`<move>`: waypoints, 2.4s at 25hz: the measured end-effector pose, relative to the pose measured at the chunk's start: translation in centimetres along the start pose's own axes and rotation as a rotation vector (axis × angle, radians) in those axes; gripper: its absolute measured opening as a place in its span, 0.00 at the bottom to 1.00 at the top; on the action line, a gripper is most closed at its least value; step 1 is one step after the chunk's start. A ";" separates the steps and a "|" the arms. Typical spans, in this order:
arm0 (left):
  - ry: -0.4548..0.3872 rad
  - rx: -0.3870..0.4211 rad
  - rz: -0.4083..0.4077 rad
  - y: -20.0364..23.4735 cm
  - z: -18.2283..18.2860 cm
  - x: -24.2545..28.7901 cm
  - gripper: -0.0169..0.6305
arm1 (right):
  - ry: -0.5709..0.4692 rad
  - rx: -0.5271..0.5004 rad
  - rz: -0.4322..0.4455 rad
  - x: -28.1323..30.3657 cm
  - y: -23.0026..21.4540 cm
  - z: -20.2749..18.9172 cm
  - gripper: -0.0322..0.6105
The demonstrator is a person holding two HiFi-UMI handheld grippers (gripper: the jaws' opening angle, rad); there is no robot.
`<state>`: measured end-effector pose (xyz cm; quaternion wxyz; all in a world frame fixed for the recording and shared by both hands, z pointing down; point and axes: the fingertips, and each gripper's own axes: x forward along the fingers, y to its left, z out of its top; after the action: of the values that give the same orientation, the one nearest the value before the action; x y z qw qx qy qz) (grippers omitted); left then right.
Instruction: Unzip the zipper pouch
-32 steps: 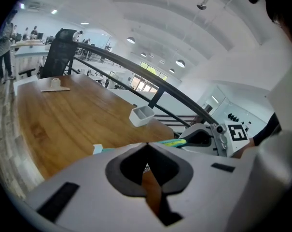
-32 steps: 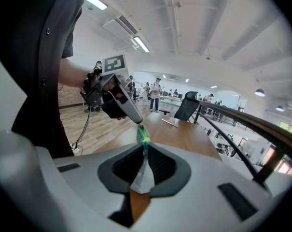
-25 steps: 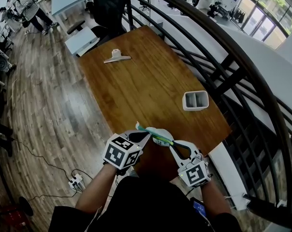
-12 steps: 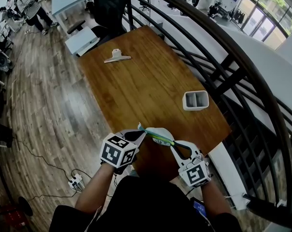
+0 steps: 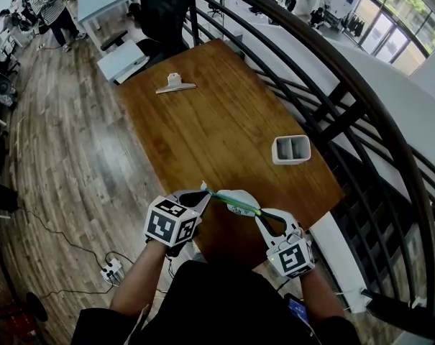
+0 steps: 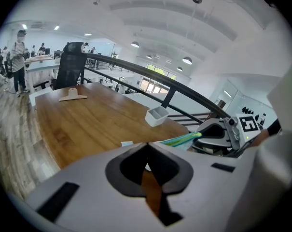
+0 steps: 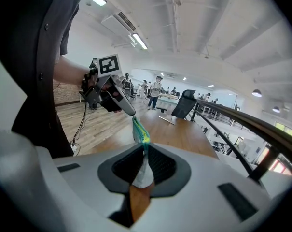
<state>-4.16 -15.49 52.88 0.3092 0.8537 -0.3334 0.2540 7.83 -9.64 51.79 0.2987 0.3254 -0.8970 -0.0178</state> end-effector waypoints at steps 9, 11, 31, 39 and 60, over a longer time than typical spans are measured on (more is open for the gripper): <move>-0.008 -0.015 0.039 1.3 -0.1 -0.6 0.05 | -0.006 0.005 -0.007 0.1 0.0 0.3 0.10; -0.010 -0.024 0.044 1.6 -0.1 -0.8 0.05 | -0.006 0.003 -0.009 0.0 -0.1 0.2 0.10; -0.093 0.003 0.042 1.8 2.4 -1.4 0.05 | -0.015 0.067 -0.090 0.3 -1.9 1.0 0.10; -0.112 0.020 0.025 1.0 2.4 -0.9 0.06 | 0.019 0.138 -0.123 1.3 -3.0 -0.2 0.10; -0.123 0.003 0.064 0.5 1.5 -2.0 0.11 | -0.002 0.137 -0.165 0.3 -4.6 -0.1 0.24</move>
<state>-5.46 -16.00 50.75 0.2788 0.8571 -0.3782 0.2114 10.33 -13.48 51.00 0.2724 0.4179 -0.8665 0.0189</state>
